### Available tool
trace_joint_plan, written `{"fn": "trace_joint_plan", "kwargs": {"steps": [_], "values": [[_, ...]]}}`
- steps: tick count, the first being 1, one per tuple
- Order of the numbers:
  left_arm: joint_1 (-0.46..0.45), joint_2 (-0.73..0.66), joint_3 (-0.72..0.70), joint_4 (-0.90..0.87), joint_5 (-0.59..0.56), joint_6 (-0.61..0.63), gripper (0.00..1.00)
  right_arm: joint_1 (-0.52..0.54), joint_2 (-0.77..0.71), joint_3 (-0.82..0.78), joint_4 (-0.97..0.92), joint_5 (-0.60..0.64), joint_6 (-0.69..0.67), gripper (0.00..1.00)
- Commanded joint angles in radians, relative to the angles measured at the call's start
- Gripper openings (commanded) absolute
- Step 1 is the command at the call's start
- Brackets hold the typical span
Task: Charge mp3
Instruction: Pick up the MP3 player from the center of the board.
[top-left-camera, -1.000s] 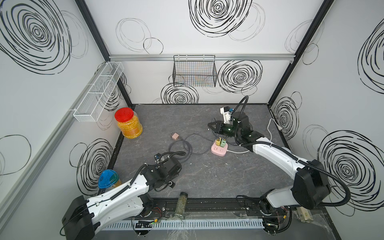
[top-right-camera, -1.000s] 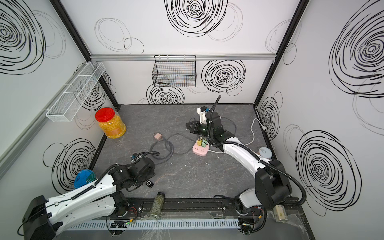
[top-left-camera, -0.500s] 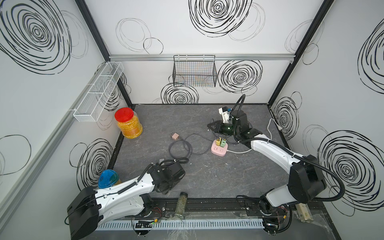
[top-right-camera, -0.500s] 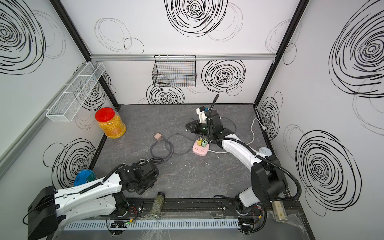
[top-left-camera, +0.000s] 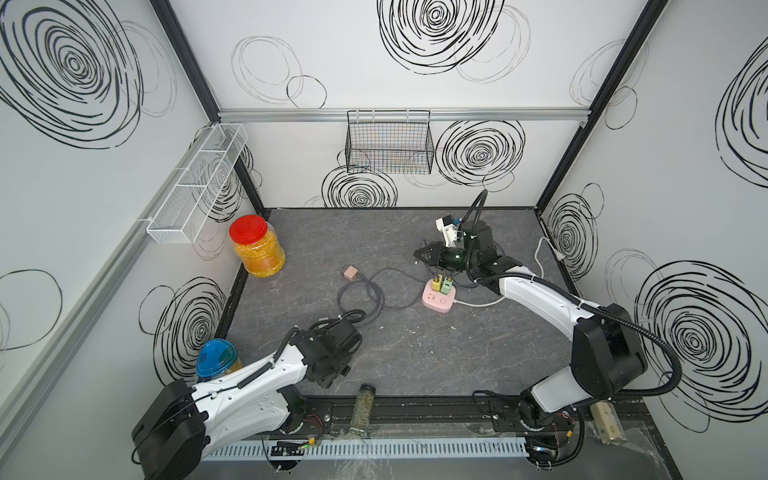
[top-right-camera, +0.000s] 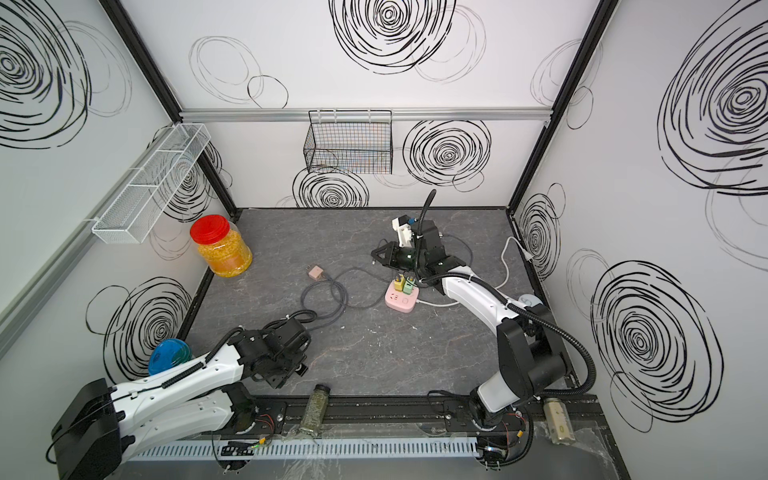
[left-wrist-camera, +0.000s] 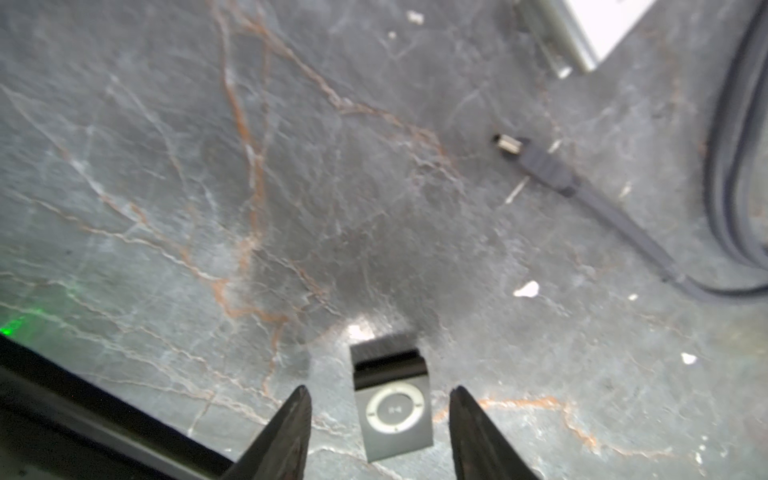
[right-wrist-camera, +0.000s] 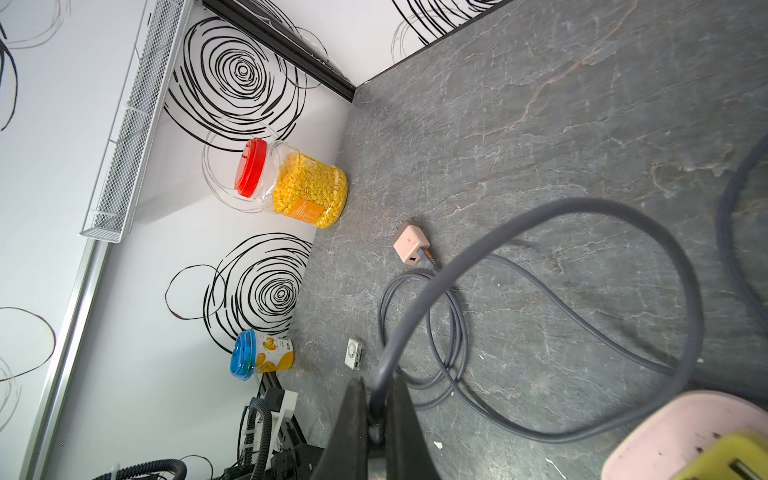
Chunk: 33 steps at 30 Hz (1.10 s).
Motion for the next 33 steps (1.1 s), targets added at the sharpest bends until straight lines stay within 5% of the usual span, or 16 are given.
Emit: {"fn": "trace_joint_plan", "kwargs": {"steps": [1, 33], "values": [[-0.001, 0.009, -0.009, -0.03, 0.009, -0.023, 0.57, -0.005, 0.007, 0.022, 0.027, -0.011, -0.011, 0.0], [0.046, 0.246, 0.109, 0.008, 0.079, 0.089, 0.46, -0.04, 0.003, -0.013, 0.014, -0.026, -0.029, 0.0]]}}
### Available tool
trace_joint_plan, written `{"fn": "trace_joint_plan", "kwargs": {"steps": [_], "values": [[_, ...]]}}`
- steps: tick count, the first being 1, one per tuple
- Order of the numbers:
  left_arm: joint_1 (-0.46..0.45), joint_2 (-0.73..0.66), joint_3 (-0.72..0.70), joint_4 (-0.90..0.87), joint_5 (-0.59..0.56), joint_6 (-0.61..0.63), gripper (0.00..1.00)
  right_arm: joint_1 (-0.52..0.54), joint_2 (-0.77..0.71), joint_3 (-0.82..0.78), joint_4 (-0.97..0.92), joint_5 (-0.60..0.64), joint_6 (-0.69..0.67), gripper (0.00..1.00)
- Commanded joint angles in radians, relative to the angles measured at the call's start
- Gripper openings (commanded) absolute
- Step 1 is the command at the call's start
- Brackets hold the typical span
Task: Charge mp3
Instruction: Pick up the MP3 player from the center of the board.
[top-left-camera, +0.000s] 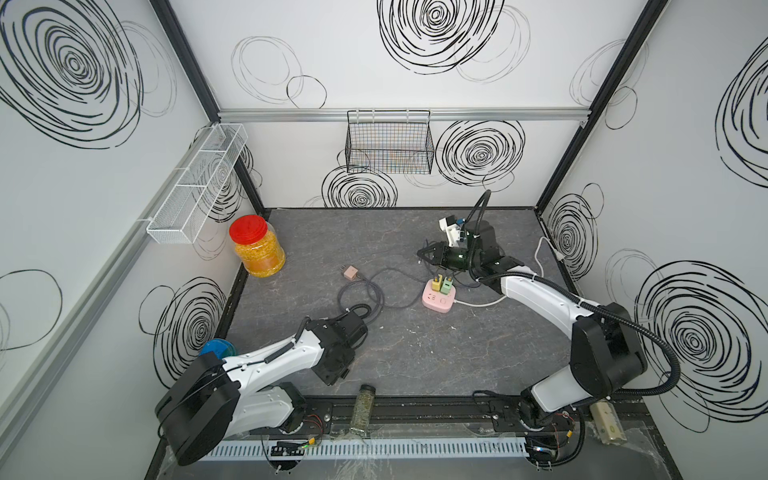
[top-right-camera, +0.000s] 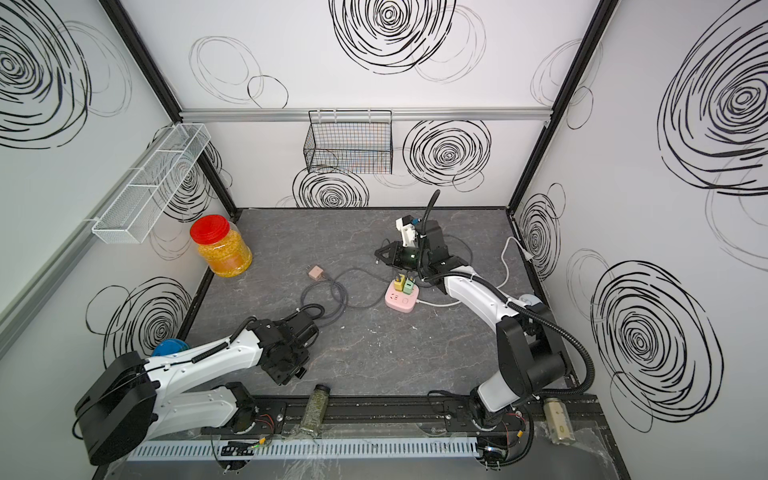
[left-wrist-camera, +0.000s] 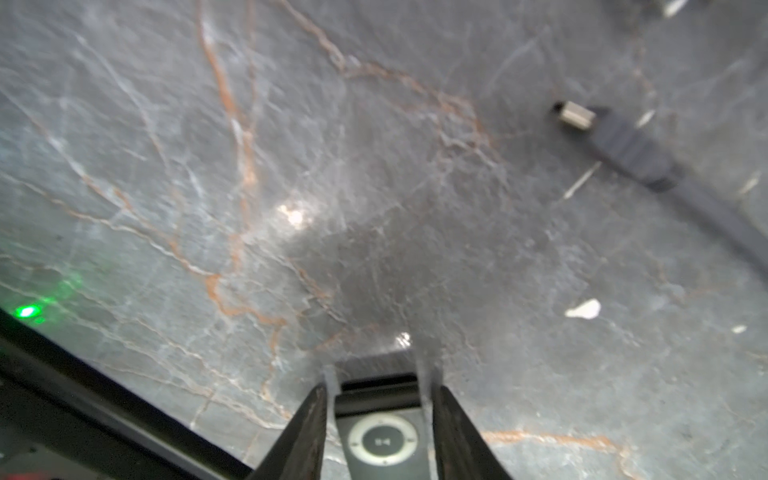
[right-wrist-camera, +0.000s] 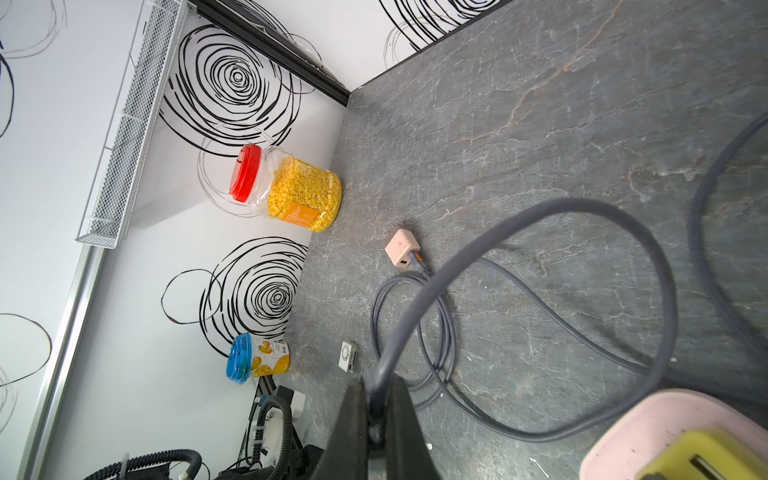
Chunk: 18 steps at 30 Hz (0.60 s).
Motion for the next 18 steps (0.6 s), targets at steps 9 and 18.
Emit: {"fn": "trace_joint_plan", "kwargs": {"steps": [9, 18], "values": [[0.004, 0.052, -0.003, 0.078, 0.021, 0.053, 0.35, -0.007, 0.002, 0.001, -0.016, 0.0, -0.026, 0.0], [0.075, 0.041, 0.084, 0.071, -0.082, 0.355, 0.25, -0.006, 0.007, 0.02, -0.031, -0.003, -0.045, 0.0]]}}
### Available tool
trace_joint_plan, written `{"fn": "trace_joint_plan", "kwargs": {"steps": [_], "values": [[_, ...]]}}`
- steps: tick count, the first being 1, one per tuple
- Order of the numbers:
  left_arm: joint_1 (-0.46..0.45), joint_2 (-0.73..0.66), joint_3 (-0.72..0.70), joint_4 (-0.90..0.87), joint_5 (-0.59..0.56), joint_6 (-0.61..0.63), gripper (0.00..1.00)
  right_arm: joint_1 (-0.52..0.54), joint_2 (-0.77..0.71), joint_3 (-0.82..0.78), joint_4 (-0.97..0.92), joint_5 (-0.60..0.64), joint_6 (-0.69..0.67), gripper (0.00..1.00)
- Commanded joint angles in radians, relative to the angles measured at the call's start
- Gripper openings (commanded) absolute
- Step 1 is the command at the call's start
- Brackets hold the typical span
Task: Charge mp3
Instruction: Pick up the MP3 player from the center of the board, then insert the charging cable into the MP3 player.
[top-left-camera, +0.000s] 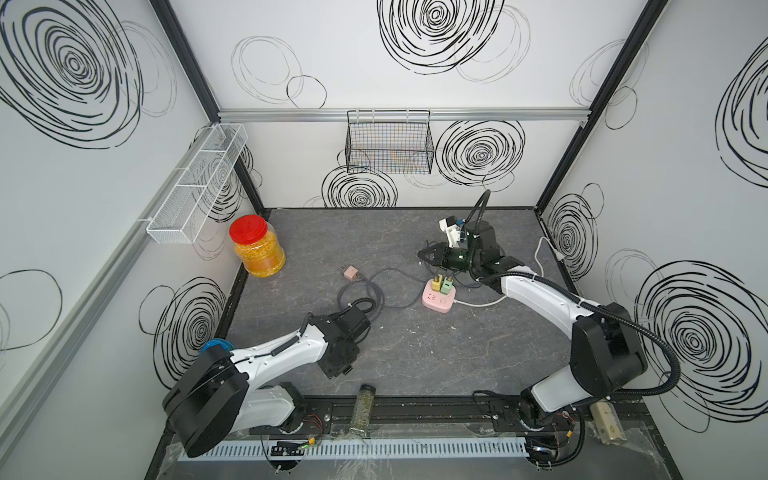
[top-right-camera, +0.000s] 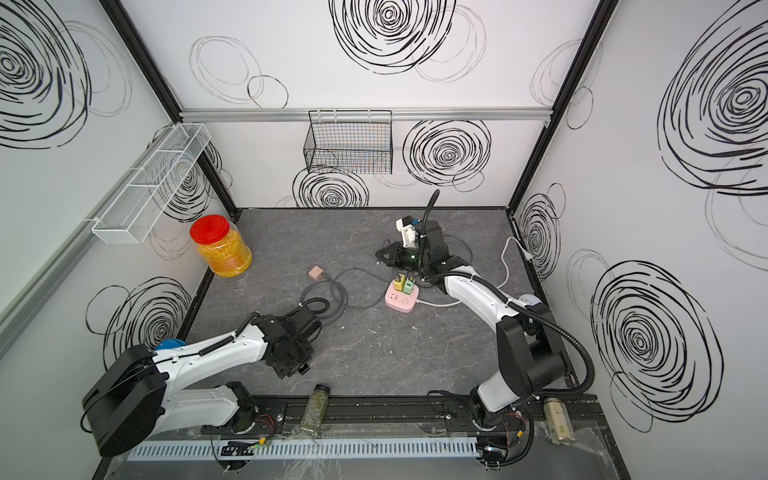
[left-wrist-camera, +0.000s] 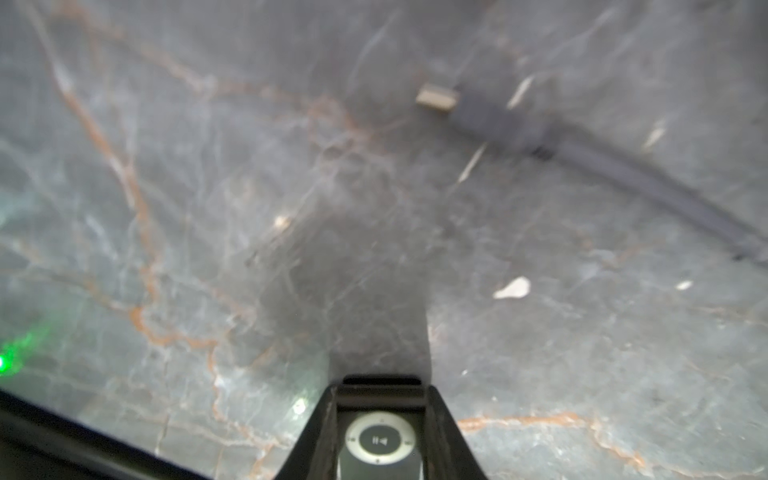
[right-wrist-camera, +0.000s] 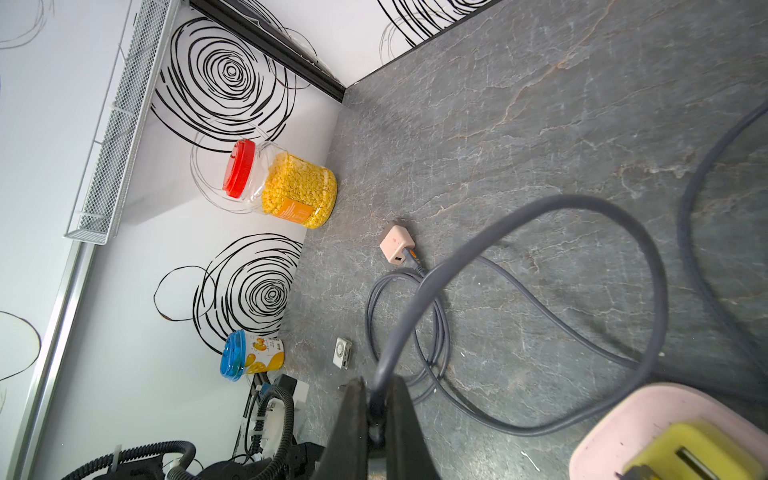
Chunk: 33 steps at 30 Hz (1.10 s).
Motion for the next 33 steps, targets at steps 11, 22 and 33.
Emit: {"fn": "trace_joint_plan", "kwargs": {"steps": [11, 22, 33], "values": [[0.137, -0.154, 0.384, 0.276, -0.095, 0.694, 0.22, 0.075, -0.099, -0.039, 0.122, 0.09, -0.102, 0.0], [0.146, -0.171, 0.366, 0.618, 0.044, 0.66, 0.22, 0.279, -0.291, -0.188, 0.415, 0.324, -0.175, 0.0], [0.108, -0.18, 0.28, 0.829, 0.053, 0.507, 0.21, 0.375, -0.278, -0.247, 0.635, 0.445, -0.187, 0.0]]}}
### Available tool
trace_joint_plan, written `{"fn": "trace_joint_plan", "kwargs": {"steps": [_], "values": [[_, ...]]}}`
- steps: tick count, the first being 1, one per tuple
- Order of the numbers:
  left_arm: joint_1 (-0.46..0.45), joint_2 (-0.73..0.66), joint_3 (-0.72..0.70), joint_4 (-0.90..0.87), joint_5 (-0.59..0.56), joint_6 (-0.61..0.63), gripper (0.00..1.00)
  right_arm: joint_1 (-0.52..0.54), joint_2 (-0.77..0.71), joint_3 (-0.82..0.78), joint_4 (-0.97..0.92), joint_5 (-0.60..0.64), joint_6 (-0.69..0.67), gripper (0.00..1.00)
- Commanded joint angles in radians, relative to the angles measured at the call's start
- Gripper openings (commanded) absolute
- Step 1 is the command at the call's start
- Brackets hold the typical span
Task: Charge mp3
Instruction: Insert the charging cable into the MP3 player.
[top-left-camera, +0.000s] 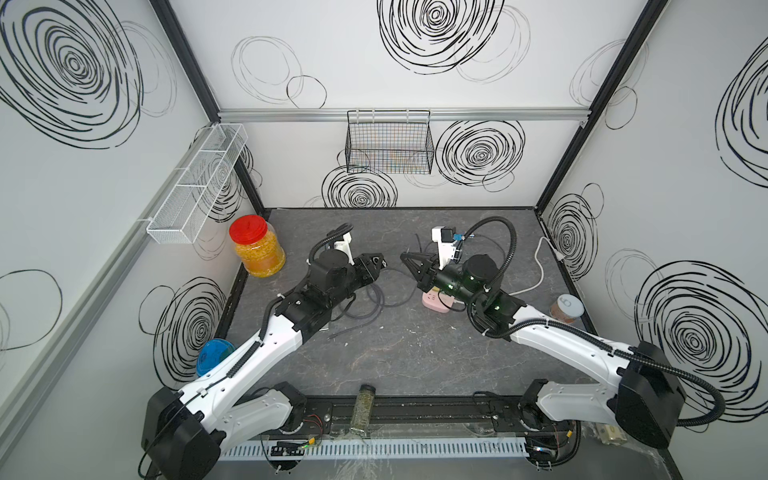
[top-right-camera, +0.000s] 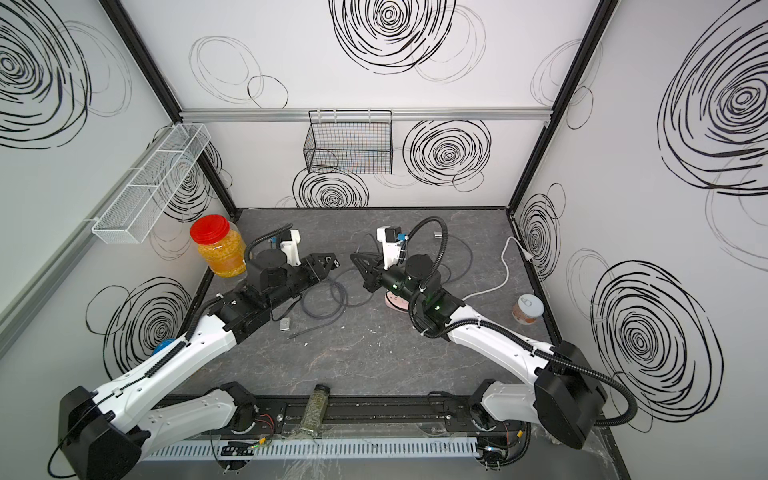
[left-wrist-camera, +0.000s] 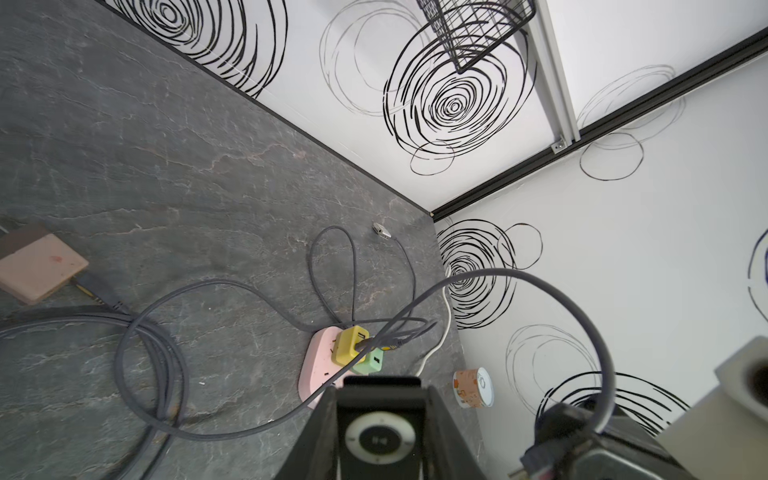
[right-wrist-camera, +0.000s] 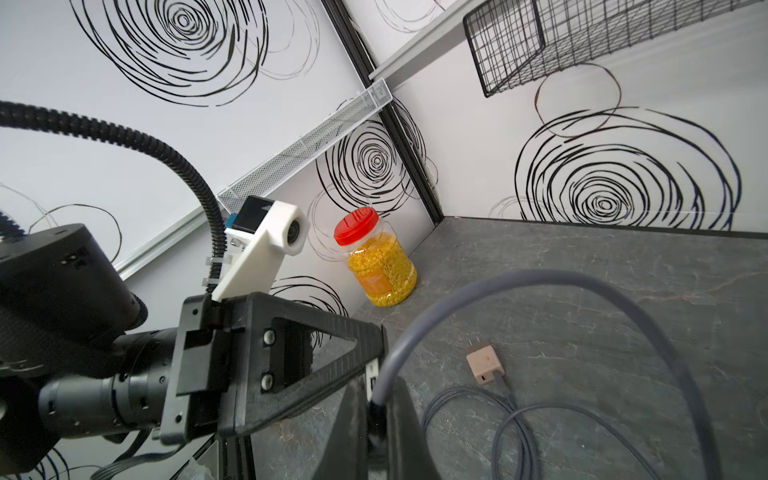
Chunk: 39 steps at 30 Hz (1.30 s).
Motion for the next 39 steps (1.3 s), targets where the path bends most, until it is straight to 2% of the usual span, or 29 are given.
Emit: {"fn": "trace_joint_plan", "kwargs": {"steps": [1, 6, 15, 27, 39], "values": [[-0.024, -0.008, -0.024, 0.132, -0.018, -0.056, 0.21, 0.025, 0.001, -0.006, 0.146, 0.065, -0.015, 0.0], [-0.036, -0.028, -0.127, 0.285, -0.035, -0.204, 0.21, 0.052, 0.018, -0.057, 0.281, 0.146, -0.021, 0.0], [-0.055, -0.051, -0.202, 0.41, -0.094, -0.326, 0.22, 0.078, 0.059, -0.082, 0.349, 0.212, -0.025, 0.0], [-0.093, 0.007, -0.203, 0.487, -0.102, -0.38, 0.21, 0.102, 0.099, -0.095, 0.427, 0.234, -0.021, 0.0], [-0.099, 0.015, -0.206, 0.5, -0.113, -0.412, 0.2, 0.11, 0.107, -0.104, 0.417, 0.248, -0.024, 0.0]]}}
